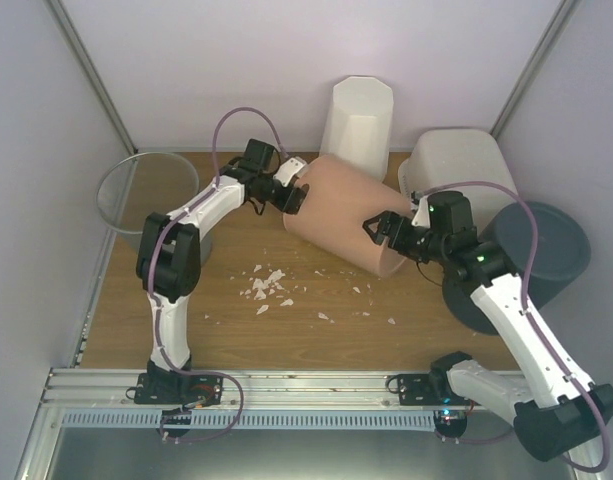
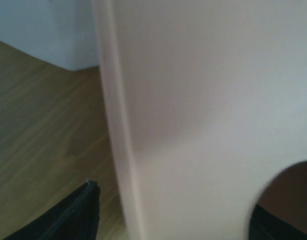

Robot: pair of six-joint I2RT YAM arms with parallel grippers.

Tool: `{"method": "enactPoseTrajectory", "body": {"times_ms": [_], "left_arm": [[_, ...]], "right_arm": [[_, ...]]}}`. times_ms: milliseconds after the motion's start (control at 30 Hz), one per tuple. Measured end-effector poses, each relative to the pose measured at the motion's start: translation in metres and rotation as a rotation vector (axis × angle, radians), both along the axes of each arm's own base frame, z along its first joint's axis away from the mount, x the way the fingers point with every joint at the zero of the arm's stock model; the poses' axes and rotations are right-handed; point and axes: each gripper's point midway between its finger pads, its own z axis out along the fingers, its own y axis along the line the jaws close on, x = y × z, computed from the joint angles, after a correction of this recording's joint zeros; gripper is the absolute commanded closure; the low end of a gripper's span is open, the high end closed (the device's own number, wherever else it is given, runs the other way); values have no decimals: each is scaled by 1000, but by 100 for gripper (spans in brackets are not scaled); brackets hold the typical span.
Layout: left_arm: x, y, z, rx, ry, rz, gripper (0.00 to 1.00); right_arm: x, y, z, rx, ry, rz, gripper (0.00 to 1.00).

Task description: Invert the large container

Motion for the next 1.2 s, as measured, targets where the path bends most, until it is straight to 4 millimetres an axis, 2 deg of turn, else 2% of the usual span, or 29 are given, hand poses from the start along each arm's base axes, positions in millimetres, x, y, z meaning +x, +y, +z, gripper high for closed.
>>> {"method": "enactPoseTrajectory", "body": {"times_ms": [133,267,367,433,533,633,1000,1200], "left_arm": [[-8,-4,-22,-17,92,-26,30],[-22,-7,-43,-29,198,-58,29],[-48,-31,-51,-76,287,-147,28],[-70,-52,-55,-95,340,-215,28],[-95,-78,-57,-119,391,-299,28],[-104,-91,-54,-144,411,-341,28],[-101,-84,-64,-163,457,-340,25],[-102,-82,-65,-149,448,-341,24]], "right_arm": [[4,-5,9,-21,-32,-24,7],[12,-3,40,-2,-127,-22,7],[17,17,78,80,-244,54,7],[21,27,88,104,-279,89,7],[24,35,87,119,-279,124,7],[26,40,81,117,-264,139,7],[29,37,80,85,-275,131,6],[36,24,96,2,-316,83,4]]}}
